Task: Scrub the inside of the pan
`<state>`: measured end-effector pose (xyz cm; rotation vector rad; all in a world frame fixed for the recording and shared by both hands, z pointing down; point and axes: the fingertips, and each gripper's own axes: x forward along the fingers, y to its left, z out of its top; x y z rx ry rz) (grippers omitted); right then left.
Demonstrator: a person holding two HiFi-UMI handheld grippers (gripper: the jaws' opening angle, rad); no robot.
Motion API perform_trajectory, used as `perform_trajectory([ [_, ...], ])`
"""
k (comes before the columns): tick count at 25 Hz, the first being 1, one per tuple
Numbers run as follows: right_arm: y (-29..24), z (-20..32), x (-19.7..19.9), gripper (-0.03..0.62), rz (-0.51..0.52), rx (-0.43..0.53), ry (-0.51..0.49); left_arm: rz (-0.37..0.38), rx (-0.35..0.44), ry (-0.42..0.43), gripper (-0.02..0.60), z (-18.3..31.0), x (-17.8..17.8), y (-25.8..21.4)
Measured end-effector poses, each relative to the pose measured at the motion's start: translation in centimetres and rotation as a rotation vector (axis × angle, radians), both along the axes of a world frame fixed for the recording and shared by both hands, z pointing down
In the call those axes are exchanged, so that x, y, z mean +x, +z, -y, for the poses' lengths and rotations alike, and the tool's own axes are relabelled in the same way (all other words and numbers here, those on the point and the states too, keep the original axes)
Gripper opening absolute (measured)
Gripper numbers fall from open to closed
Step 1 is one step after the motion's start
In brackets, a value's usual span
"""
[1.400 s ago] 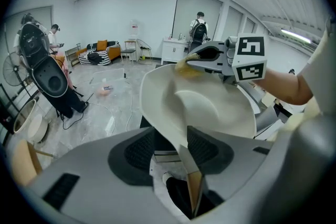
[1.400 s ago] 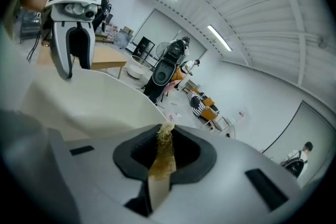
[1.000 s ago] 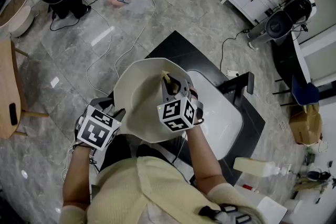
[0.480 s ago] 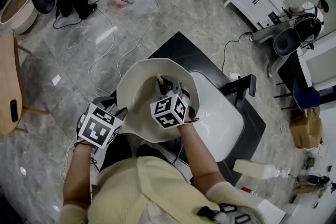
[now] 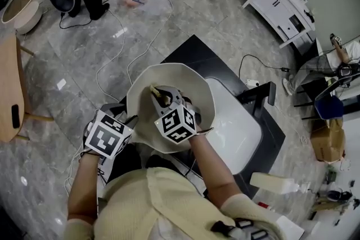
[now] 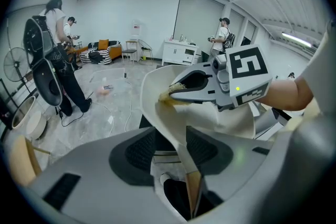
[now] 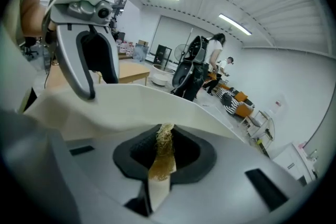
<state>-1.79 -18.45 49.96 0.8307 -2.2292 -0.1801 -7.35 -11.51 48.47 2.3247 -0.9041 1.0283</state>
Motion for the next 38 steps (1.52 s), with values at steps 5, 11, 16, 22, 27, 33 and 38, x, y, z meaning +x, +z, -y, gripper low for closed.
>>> perform_trajectory([
  [5,0.1,-2.0,-1.6,0.057,0.002,-0.038,-0.128,-0.004,-0.002,-0.001,0.187,-0.1,-0.1,-0.2],
  [11,0.6,-4.5,-2.6,0.057,-0.005,-0.094,-0.251,-0.006,-0.004,-0.001,0.186,-0.1,0.0,0.0],
  [16,0.8,-6.9,-3.0,0.057,-0.005,-0.190,-0.339,-0.004,-0.003,-0.003,0.186,0.0,0.0,-0.1],
  [22,0.9,-9.7,-2.7,0.057,-0.057,-0.321,-0.417,-0.003,-0.002,-0.005,0.186,0.0,0.0,-0.1],
  [27,1.2,-12.0,-2.1,0.057,-0.118,-0.417,-0.497,-0.001,-0.002,-0.007,0.186,0.0,0.0,0.0],
  [33,1.3,-14.1,0.0,0.057,-0.195,-0.559,-0.539,-0.003,-0.003,-0.008,0.185,-0.1,0.1,0.0],
  [38,1.4,-15.6,2.3,0.057,-0.279,-0.684,-0.556,-0.006,-0.005,-0.010,0.184,0.0,0.0,0.0],
])
